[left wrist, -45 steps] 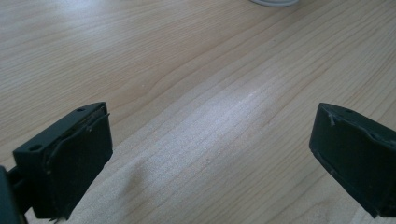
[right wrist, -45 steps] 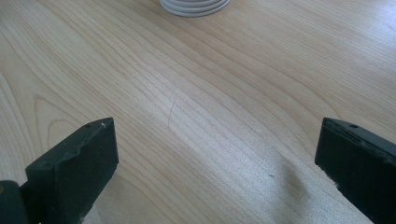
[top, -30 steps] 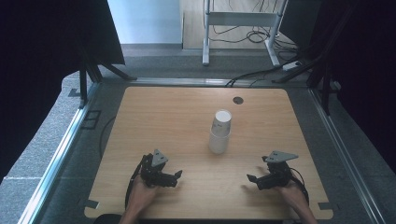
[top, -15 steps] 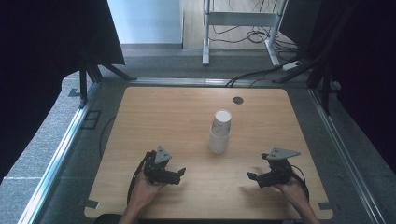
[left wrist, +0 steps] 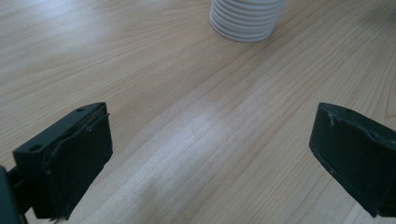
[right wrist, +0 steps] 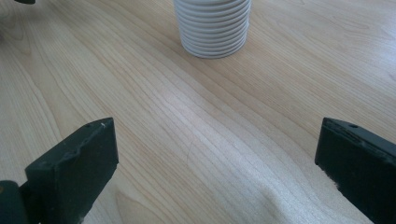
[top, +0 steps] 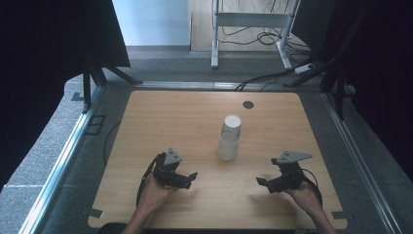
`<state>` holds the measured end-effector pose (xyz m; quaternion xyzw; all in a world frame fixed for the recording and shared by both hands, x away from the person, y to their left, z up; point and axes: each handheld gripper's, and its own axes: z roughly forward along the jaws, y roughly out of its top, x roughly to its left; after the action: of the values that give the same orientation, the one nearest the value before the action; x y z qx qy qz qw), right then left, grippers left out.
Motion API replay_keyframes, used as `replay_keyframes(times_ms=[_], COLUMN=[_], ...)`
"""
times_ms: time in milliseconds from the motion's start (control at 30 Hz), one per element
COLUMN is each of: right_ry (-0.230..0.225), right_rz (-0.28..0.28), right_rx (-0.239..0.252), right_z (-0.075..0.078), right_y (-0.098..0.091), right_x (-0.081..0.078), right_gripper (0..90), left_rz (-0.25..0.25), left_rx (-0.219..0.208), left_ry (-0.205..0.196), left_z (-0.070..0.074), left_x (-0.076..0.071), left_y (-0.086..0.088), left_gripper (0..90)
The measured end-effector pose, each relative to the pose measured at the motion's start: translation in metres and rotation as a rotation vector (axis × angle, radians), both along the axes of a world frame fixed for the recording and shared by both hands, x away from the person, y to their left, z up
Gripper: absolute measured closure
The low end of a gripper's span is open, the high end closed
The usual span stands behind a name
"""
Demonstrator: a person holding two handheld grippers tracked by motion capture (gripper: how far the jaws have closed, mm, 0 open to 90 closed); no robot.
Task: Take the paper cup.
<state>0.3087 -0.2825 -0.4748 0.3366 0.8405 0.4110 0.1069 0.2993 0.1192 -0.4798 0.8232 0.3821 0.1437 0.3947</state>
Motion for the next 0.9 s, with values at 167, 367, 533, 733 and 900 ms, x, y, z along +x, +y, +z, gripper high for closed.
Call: replay_keyframes(times_ms=[167,367,533,733,900], right_ry=[0.002,-0.001,-0.007,-0.005,-0.006], right_rz=[0.007,0.010,0.020,0.031,0.045], right_rx=[0.015,0.024,0.023,0.020,0.010], right_z=[0.006,0.013,0.020,0.029,0.034], right_y=[0.002,0.002,0.003,0.006,0.009], right_x=[0.003,0.006,0.009,0.014,0.018], right_gripper=[0.1,0.6,0.7,0.9,1.0], left_rz=[-0.012,-0.023,-0.039,-0.060,-0.071], left_rx=[-0.029,-0.027,-0.015,0.006,0.019], left_ry=[-0.003,-0.008,-0.008,-0.019,-0.026], left_z=[0.006,0.009,0.011,0.013,0.015], left_x=[0.006,0.012,0.018,0.024,0.029], left_y=[-0.001,-0.003,-0.007,-0.016,-0.024], left_gripper=[0.0,0.0,0.0,0.0,0.0])
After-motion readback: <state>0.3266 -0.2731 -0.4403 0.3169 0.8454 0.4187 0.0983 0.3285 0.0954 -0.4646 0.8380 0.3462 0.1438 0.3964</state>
